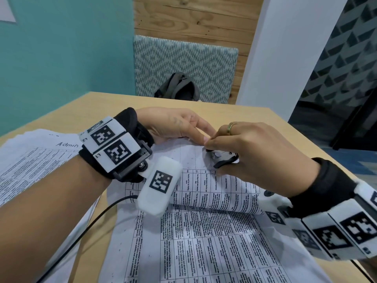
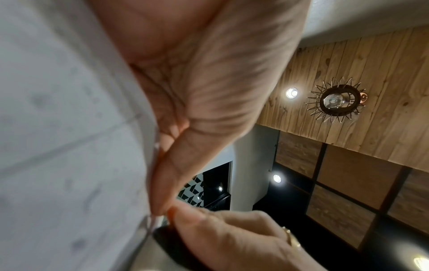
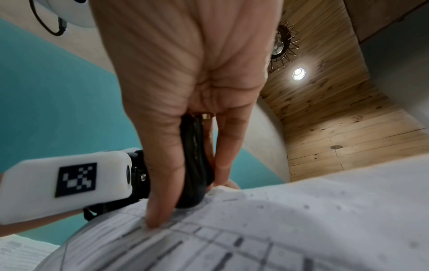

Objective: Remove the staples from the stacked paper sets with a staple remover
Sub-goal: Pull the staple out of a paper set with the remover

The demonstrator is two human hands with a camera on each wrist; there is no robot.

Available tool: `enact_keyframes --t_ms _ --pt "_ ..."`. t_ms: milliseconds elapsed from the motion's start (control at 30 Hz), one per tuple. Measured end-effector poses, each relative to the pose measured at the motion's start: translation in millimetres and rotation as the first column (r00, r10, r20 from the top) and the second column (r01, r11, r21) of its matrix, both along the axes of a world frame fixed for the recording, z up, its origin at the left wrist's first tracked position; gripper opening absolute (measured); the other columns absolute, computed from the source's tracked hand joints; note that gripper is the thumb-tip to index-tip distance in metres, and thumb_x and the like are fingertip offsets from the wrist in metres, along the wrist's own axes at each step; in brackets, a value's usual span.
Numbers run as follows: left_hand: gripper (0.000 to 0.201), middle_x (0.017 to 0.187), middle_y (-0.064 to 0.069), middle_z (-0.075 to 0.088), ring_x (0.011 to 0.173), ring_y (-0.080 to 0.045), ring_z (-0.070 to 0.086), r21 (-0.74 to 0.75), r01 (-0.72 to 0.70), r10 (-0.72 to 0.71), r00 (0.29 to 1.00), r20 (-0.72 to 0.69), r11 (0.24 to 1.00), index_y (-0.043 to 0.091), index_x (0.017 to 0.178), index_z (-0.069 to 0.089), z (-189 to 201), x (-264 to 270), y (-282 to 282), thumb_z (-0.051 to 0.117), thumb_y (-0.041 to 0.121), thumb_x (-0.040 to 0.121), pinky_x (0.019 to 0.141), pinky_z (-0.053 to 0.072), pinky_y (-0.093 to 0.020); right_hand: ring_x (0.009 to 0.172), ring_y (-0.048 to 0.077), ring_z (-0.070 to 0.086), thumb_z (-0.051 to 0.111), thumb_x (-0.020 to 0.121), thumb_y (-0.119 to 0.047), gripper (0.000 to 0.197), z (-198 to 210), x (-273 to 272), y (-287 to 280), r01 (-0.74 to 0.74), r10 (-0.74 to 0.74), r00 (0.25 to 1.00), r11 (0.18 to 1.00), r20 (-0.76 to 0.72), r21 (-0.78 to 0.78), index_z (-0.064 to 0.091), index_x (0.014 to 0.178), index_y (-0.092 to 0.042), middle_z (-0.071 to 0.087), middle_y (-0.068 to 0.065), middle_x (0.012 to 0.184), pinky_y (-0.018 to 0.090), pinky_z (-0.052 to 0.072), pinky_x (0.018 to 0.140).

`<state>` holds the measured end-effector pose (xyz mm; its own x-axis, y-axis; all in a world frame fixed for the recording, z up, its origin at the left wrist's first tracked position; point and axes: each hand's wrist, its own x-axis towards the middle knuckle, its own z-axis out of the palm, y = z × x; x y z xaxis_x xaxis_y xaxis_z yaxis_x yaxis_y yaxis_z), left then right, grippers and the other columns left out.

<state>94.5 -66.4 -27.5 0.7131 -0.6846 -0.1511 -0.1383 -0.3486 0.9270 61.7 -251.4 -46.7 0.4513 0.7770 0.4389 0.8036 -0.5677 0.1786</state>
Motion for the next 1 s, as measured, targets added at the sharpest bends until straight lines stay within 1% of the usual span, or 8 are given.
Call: enact_keyframes --t_ms 167,333,433,500,567,700,800,1000 --pt "0.029 0.057 0.012 0.067 0.059 0.007 0.061 0.008 -0.004 0.004 1.0 0.014 1.0 -0.008 0.118 0.05 1 -1 -1 0.042 -0.005 0.091 0.067 0.046 -0.008 0.062 0.03 0.062 0.066 0.059 -0.027 0.027 0 -1 -1 -0.001 0.002 0.999 0.999 0.039 -0.041 0.071 0.08 -0.011 0.067 0.008 0.068 0.038 0.05 0.048" --pt "0.028 0.071 0.008 0.071 0.068 0.002 0.065 -0.015 -0.007 0.006 1.0 -0.025 1.0 -0.007 0.117 0.053 0 -1 2 0.045 -0.002 0.09 0.067 0.048 -0.008 0.057 0.029 0.059 0.062 0.067 -0.021 0.016 -2 -4 -1 0.013 -0.009 0.997 0.999 0.081 -0.052 0.068 0.075 -0.009 0.063 0.006 0.062 0.034 0.046 0.045" --pt "0.028 0.078 0.007 0.072 0.076 0.0 0.065 -0.014 0.021 -0.021 1.0 -0.016 1.0 -0.003 0.112 0.057 0 0 3 0.056 0.0 0.085 0.077 0.048 -0.011 0.053 0.028 0.057 0.062 0.069 -0.026 0.019 -1 -7 1 0.022 -0.021 0.998 1.0 0.051 -0.022 0.068 0.076 -0.009 0.062 0.005 0.061 0.031 0.045 0.043" --pt "0.021 0.076 0.005 0.072 0.072 -0.002 0.065 -0.008 0.029 -0.029 0.998 -0.052 1.0 0.002 0.102 0.061 -1 1 4 0.057 -0.006 0.083 0.071 0.05 -0.013 0.05 0.027 0.057 0.067 0.065 -0.03 0.023 0 -7 2 0.033 -0.033 0.999 0.999 0.02 0.015 0.069 0.075 -0.01 0.062 0.004 0.06 0.028 0.043 0.043" --pt "0.026 0.073 -0.001 0.073 0.069 -0.007 0.067 -0.026 0.005 -0.008 0.995 -0.098 1.0 0.002 0.098 0.062 -4 0 3 0.059 -0.01 0.076 0.068 0.052 -0.016 0.049 0.028 0.057 0.069 0.063 -0.035 0.027 -1 -7 3 0.043 -0.042 0.999 0.998 -0.01 0.048 0.068 0.074 -0.01 0.062 0.003 0.06 0.032 0.045 0.042" --pt "0.027 0.075 -0.006 0.072 0.069 -0.012 0.066 -0.058 -0.072 0.068 0.996 -0.058 0.996 -0.003 0.094 0.065 -13 2 2 0.07 -0.004 0.067 0.071 0.055 -0.021 0.049 0.028 0.057 0.066 0.065 -0.041 0.032 -1 -9 4 0.093 -0.091 0.996 0.99 -0.026 0.108 0.066 0.072 -0.01 0.061 0.002 0.059 0.038 0.047 0.044" --pt "0.013 0.067 -0.003 0.07 0.06 -0.008 0.064 -0.102 -0.105 0.1 0.993 -0.056 0.989 0.005 0.078 0.067 -12 -1 0 0.066 0.0 0.067 0.059 0.051 -0.016 0.05 0.027 0.057 0.066 0.066 -0.043 0.035 0 -12 3 0.134 -0.128 0.991 0.974 -0.044 0.181 0.066 0.07 -0.008 0.062 0.004 0.057 0.037 0.048 0.046" --pt "0.019 0.073 -0.008 0.069 0.06 -0.012 0.064 -0.081 -0.147 0.146 0.989 -0.016 0.986 0.004 0.085 0.066 -9 -5 -3 0.068 0.002 0.067 0.061 0.054 -0.019 0.052 0.021 0.057 0.069 0.062 -0.049 0.039 2 -16 5 0.249 -0.205 0.963 0.921 -0.172 0.298 0.069 0.069 -0.01 0.064 0.003 0.055 0.034 0.047 0.051"
